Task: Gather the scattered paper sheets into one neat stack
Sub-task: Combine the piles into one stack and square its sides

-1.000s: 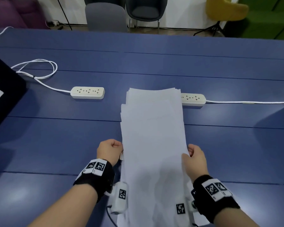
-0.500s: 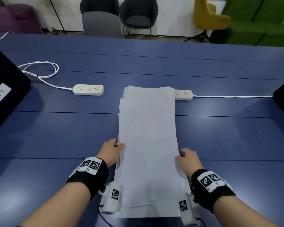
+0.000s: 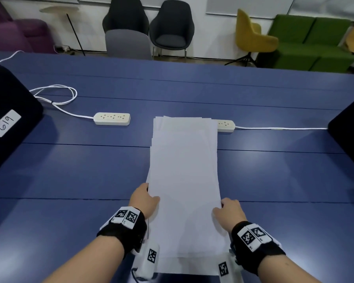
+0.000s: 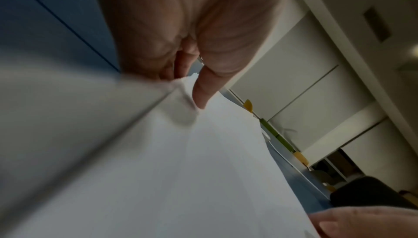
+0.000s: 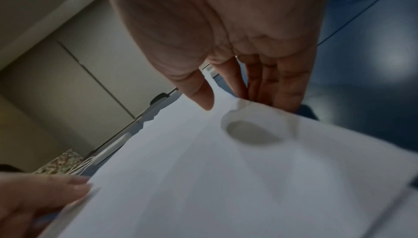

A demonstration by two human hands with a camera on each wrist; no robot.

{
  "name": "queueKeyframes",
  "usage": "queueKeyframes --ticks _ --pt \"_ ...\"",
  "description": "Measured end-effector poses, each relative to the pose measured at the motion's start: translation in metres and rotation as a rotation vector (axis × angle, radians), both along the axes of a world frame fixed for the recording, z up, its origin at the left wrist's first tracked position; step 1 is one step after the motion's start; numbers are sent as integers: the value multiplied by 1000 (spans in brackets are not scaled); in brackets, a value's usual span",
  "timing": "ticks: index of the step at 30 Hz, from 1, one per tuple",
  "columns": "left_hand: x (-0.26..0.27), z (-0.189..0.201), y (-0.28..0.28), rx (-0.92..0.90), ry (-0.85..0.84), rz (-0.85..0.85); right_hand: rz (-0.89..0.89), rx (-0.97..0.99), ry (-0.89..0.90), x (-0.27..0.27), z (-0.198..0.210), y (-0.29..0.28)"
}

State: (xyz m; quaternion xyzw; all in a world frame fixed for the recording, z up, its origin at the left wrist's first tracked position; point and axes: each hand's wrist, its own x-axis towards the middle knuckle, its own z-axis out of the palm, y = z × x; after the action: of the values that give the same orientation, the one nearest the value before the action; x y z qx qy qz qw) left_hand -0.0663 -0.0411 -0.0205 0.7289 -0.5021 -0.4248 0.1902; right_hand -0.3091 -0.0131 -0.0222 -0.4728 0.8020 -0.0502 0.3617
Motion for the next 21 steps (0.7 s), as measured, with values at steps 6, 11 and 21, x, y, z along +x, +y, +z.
queueKeyframes --ticks 6,11,21 --pt "0 -3 -3 45 -12 22 2 -28 -86 -15 1 -3" --pt "4 -1 -13 -6 104 241 -84 -91 -131 -22 3 -13" --pt "18 -4 -38 -107 212 278 -47 -69 -97 -12 6 -62"
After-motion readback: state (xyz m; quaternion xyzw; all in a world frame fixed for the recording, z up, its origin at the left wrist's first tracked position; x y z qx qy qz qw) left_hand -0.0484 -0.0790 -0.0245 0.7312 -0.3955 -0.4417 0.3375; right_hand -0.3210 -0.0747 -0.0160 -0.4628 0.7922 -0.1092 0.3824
